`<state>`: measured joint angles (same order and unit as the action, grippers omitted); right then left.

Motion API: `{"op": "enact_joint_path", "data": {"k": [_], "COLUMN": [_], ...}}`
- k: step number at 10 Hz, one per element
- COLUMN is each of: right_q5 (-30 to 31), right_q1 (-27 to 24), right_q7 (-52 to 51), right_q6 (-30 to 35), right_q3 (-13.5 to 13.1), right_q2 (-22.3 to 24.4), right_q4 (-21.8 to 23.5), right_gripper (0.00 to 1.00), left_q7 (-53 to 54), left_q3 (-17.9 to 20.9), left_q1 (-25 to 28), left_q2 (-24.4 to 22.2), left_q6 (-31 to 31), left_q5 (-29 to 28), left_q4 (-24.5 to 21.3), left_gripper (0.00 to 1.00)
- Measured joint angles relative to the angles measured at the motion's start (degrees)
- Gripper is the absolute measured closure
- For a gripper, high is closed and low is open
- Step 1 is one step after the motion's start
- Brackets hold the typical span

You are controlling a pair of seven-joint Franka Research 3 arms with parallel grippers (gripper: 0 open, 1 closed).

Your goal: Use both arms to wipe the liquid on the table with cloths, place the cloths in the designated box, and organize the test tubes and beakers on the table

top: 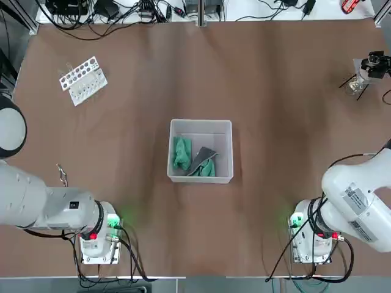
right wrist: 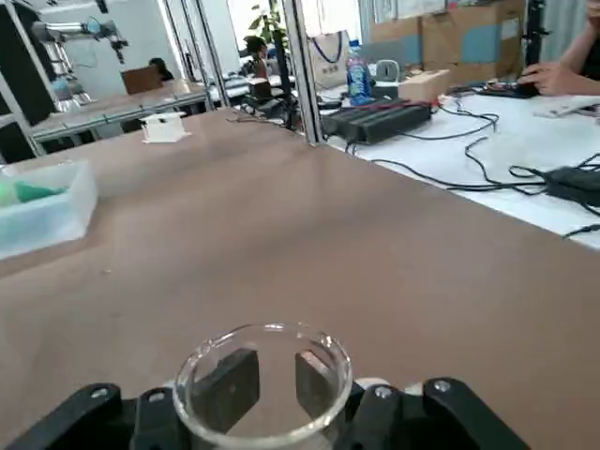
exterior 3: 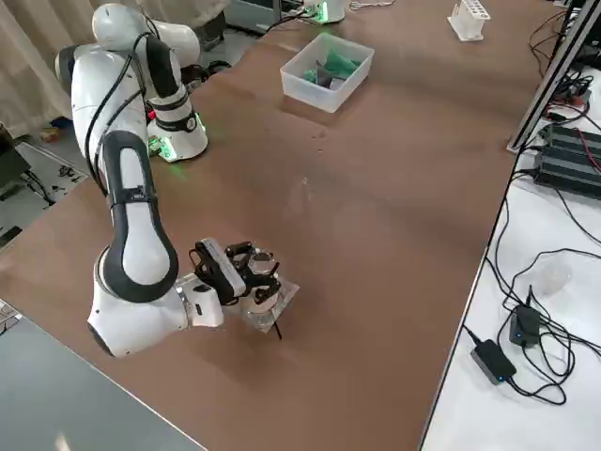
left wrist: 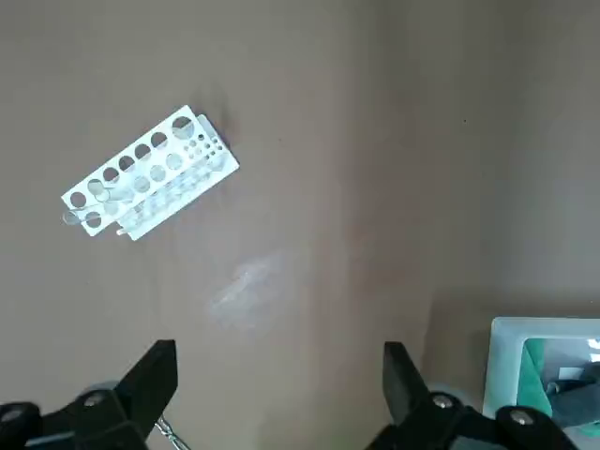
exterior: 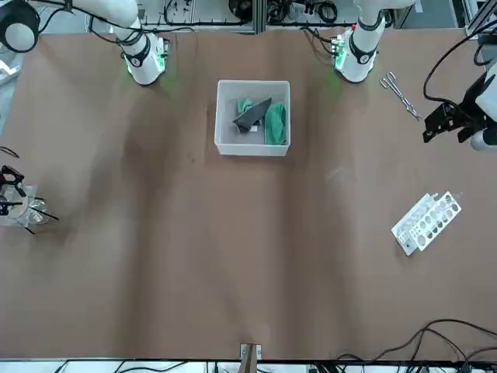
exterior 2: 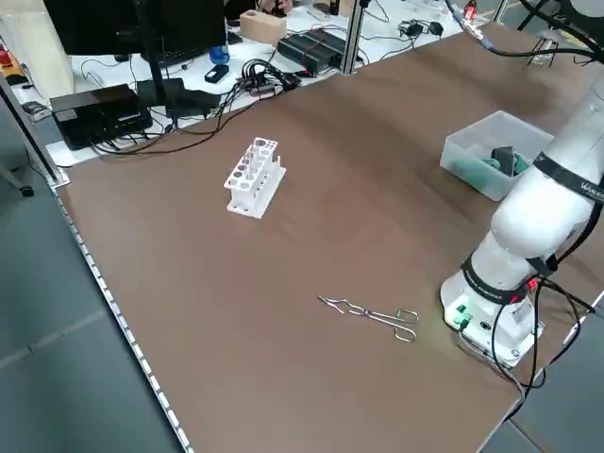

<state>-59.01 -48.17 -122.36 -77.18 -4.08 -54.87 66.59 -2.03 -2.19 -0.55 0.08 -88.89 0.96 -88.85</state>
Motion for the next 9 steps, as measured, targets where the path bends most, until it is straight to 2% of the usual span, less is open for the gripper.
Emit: {"op": "enact_joint_path", "data": {"k": [5,9], "right_q5": [0.00,0.74], "right_q1": [-1.00,-2.24], "right_q7": [-0.68,-0.95], "right_q6": [-0.28,1.89], "right_q3": [0.00,-0.01], "right_q2": [-1.19,-1.65], "right_q4": [-1.14,-1.13], "right_gripper": [0.66,0.50], "left_q7": [0.00,0.00], "left_q3": [0.01,0.01], "left_q1": [0.01,0.01], "left_q2": [0.06,0.08], "left_q6": [-0.07,-0.07], "left_q5": [0.00,0.00], "left_q4": [-0.10,-0.14], "left_gripper": [0.03,0.03]}}
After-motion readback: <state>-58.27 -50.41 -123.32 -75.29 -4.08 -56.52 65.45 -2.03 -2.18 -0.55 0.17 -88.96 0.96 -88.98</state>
